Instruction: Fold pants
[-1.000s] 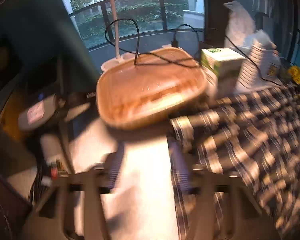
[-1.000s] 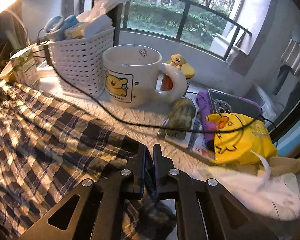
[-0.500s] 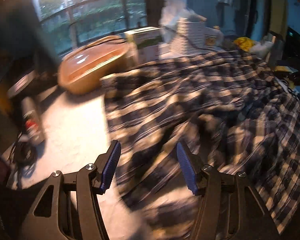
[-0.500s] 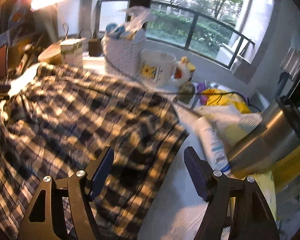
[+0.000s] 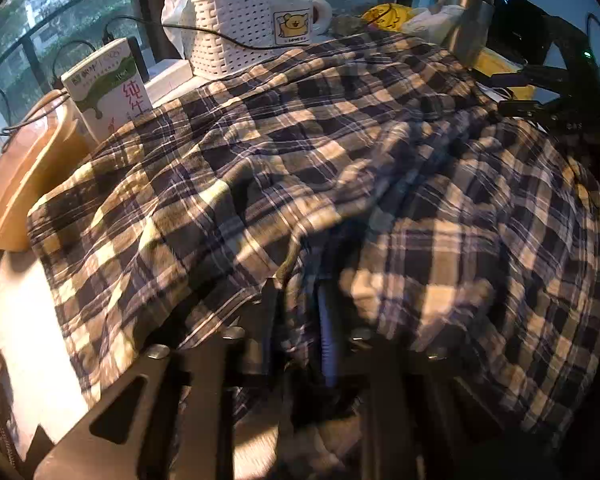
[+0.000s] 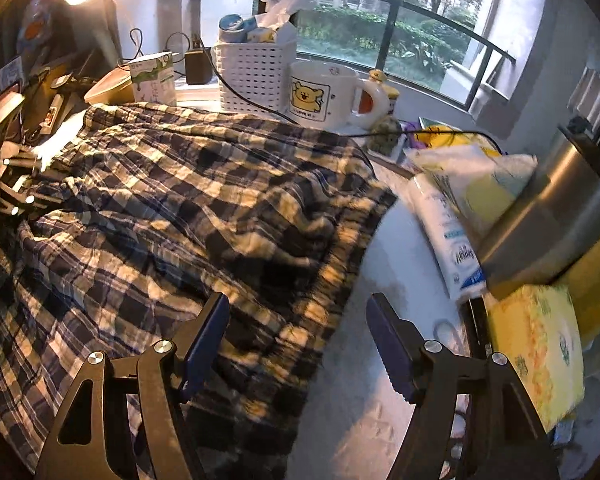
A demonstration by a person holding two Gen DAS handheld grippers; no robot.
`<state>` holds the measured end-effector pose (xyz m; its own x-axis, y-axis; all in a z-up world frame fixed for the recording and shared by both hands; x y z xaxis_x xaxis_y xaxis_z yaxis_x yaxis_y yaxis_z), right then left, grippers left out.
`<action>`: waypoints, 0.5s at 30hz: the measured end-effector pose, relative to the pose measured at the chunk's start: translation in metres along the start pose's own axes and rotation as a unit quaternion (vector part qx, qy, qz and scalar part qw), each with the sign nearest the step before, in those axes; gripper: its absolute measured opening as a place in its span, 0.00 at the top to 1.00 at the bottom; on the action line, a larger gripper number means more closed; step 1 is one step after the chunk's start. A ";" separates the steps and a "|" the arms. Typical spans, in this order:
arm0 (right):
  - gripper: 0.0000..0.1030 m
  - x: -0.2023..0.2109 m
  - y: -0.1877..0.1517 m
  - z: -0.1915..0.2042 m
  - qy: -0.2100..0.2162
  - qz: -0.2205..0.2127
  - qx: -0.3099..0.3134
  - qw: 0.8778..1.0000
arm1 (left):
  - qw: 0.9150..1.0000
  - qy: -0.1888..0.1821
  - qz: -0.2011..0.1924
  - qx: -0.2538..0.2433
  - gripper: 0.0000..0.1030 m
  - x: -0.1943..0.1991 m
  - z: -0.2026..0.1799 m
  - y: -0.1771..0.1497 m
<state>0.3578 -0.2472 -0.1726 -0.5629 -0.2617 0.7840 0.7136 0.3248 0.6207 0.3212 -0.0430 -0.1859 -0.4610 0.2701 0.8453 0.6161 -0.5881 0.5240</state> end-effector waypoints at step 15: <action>0.93 0.000 -0.033 -0.018 -0.016 0.015 -0.030 0.999 | 0.997 -0.015 -0.035 0.070 0.78 0.037 -0.001 -0.017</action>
<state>0.3421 -0.2739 -0.1930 -0.5534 -0.2236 0.8023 0.7531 0.2771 0.5967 0.2932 -0.0236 -0.1641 -0.4883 0.3300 0.8079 0.6677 -0.4548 0.5893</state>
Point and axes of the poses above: each gripper's, at about its wrist camera, not at the fingertips, and x roughly against the way its jaws point, z to its left, y to its top, the point moved 7 cm from there along -x, roughly the way its jaws point, and after that the axes turned 11 degrees about -x, right-handed, at the moved point
